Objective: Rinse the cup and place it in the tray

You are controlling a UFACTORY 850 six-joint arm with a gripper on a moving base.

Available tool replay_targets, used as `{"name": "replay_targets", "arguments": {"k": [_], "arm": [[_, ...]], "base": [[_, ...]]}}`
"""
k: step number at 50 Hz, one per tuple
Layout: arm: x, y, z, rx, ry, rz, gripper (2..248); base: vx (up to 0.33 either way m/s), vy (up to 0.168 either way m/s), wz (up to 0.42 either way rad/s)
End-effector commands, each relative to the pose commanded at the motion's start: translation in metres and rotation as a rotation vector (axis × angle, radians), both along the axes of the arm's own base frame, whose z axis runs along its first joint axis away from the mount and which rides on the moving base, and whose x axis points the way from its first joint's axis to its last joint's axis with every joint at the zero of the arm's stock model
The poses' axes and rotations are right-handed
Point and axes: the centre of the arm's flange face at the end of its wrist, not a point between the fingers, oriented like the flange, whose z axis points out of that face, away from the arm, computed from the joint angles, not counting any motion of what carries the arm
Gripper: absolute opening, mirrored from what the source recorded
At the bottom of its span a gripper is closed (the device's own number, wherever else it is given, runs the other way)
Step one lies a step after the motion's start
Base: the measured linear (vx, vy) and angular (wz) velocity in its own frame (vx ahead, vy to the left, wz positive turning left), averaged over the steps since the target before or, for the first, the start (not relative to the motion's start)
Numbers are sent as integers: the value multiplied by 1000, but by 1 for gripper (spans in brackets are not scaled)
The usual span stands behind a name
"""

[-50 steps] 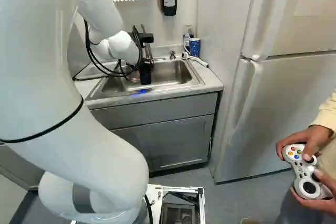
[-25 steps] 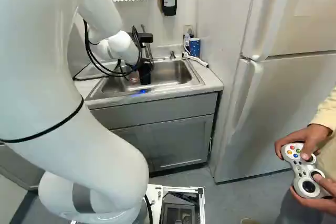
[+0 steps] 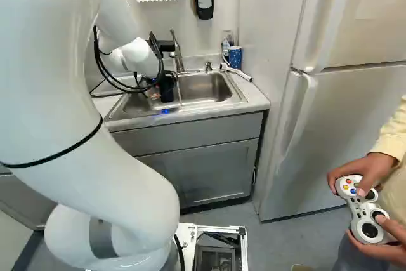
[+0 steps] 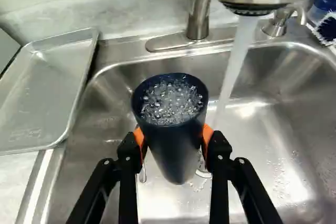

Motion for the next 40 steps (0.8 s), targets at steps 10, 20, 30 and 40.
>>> {"name": "replay_targets", "arguments": {"k": [10,20,30,40], "arm": [[3,16,2,7,-29,32,122],[6,33,6,22,-85,63,122],[10,50,11,41,-145,93,122],[13,61,16,59,-205,111,122]], "base": [[0,0,0],[0,0,0],[0,0,0],[0,0,0]]}}
